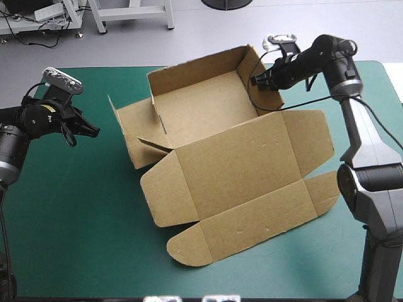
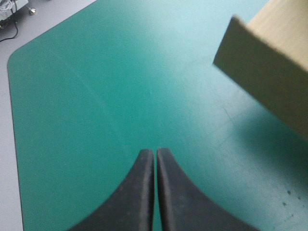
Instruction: Fold the box
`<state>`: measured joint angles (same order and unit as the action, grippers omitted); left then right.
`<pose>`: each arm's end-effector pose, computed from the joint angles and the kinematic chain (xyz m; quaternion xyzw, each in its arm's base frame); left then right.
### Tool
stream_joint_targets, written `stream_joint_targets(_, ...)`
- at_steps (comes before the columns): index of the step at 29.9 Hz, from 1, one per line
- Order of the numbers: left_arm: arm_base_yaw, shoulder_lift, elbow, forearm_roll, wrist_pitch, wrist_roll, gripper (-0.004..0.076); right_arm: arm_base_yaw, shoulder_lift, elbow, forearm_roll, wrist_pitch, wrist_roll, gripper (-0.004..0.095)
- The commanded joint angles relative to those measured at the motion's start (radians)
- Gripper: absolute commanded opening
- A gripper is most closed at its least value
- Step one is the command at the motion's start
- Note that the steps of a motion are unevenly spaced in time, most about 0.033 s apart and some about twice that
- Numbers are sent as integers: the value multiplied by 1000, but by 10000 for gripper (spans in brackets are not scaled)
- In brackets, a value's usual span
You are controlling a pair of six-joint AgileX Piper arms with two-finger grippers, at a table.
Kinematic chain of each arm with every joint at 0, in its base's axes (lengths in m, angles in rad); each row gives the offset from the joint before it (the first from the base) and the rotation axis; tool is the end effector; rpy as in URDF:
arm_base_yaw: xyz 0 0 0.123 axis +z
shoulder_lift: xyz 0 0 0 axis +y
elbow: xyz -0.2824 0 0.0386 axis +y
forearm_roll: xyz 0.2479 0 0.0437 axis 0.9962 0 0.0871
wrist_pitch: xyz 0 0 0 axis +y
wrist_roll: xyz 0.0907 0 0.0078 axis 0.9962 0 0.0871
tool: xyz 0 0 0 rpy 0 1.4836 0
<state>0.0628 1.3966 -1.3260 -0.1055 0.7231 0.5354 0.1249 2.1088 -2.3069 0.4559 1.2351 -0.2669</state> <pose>0.3084 0.0130 0.3751 0.1916 0.8866 0.0771 0.4139 0.4544 0.0952 0.3717 -0.1750 0.9109 0.2042 0.3129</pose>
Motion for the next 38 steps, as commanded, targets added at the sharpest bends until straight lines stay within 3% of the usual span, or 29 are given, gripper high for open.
stream_joint_targets(1, 3, -24, -32, 11, -134, -75, 17, -51, -133, -116, 4, 14, 46, -20)
stream_joint_targets(11, 5, -23, -36, -140, -273, -120, 17, -120, -363, -130, 14, 14, 44, -20)
stream_joint_targets(16, 5, -23, -36, -338, -274, -35, 17, -120, -451, -130, -9, 14, 42, -20)
stream_joint_targets(25, 5, -23, -36, -1025, -51, 335, 17, -120, -516, -129, -40, 14, 48, -20)
stream_joint_targets(38, 5, -25, -36, -1443, 216, 466, 17, -120, -530, 16, -37, 14, 6, -20)
